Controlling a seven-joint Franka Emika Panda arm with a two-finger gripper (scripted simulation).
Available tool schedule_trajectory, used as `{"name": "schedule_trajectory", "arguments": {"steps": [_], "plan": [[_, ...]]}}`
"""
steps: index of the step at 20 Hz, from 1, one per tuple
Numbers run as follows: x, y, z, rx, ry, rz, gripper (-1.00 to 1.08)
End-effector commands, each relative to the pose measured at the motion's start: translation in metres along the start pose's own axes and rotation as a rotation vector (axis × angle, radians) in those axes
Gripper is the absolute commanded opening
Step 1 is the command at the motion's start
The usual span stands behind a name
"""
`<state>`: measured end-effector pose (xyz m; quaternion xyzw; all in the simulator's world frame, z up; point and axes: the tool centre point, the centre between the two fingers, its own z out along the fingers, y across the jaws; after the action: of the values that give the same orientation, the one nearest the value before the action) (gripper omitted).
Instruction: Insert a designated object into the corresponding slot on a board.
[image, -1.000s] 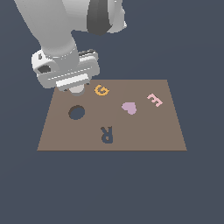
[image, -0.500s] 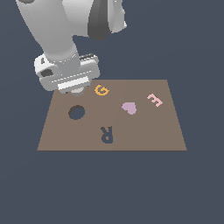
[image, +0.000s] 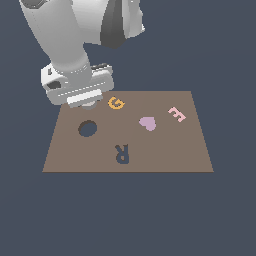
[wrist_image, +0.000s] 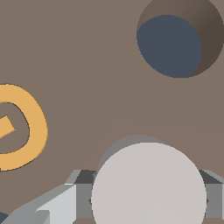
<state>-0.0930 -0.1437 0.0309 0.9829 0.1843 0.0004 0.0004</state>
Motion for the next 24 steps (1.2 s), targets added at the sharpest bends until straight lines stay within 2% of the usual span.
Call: {"name": "schedule_trajectory", "arguments": {"steps": [1,13,24], "plan": [[0.0,-0.001,0.001,0.001,-0.001,-0.001,-1.0],[0.001,-0.002,0.0,0.0,0.0,0.044,-1.0],[0.006,-0.012,-0.001,0.0,0.0,0.249,-1.0]]}}
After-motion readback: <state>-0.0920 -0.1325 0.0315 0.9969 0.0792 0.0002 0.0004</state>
